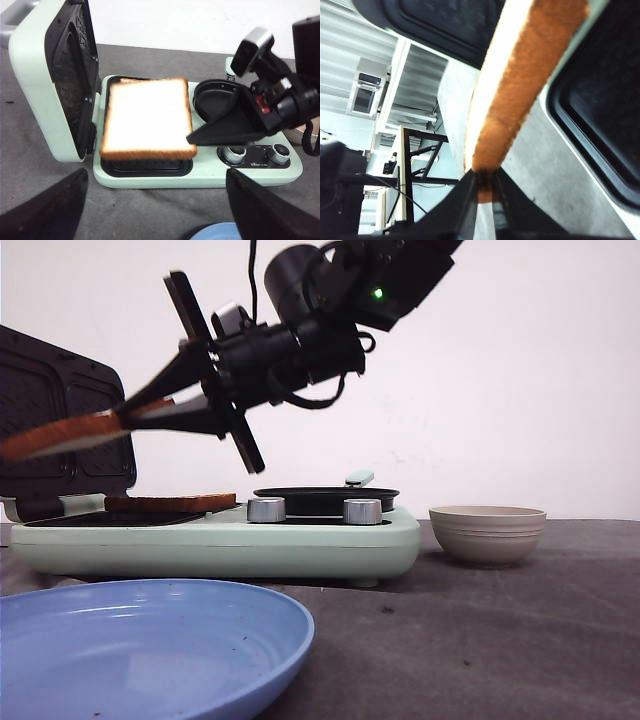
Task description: Make breakfast with bread and shrimp
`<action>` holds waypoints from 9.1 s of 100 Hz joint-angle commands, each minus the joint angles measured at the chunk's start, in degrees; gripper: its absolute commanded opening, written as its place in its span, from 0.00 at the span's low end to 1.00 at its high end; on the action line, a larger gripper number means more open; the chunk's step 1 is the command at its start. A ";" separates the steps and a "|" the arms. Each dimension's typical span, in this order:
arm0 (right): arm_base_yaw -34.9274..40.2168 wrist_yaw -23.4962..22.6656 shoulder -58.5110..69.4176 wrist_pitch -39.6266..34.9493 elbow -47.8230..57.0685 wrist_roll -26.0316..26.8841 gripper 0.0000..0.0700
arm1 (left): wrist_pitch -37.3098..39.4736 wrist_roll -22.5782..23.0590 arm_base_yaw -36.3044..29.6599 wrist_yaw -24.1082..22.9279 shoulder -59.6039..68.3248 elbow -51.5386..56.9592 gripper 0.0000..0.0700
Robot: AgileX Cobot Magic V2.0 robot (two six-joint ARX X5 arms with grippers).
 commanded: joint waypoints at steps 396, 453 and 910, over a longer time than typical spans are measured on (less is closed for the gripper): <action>-17.77 29.27 -25.07 -31.65 1.27 -35.04 0.48 | 0.68 1.38 -0.22 -0.79 0.20 0.24 0.68; -22.97 29.42 -55.23 -16.96 -30.27 -39.54 0.48 | 0.72 1.27 -0.22 -0.79 0.20 0.24 0.68; -23.34 31.30 -98.79 -17.16 -66.88 -28.52 0.48 | 25.03 -31.78 41.72 47.91 64.15 30.60 0.01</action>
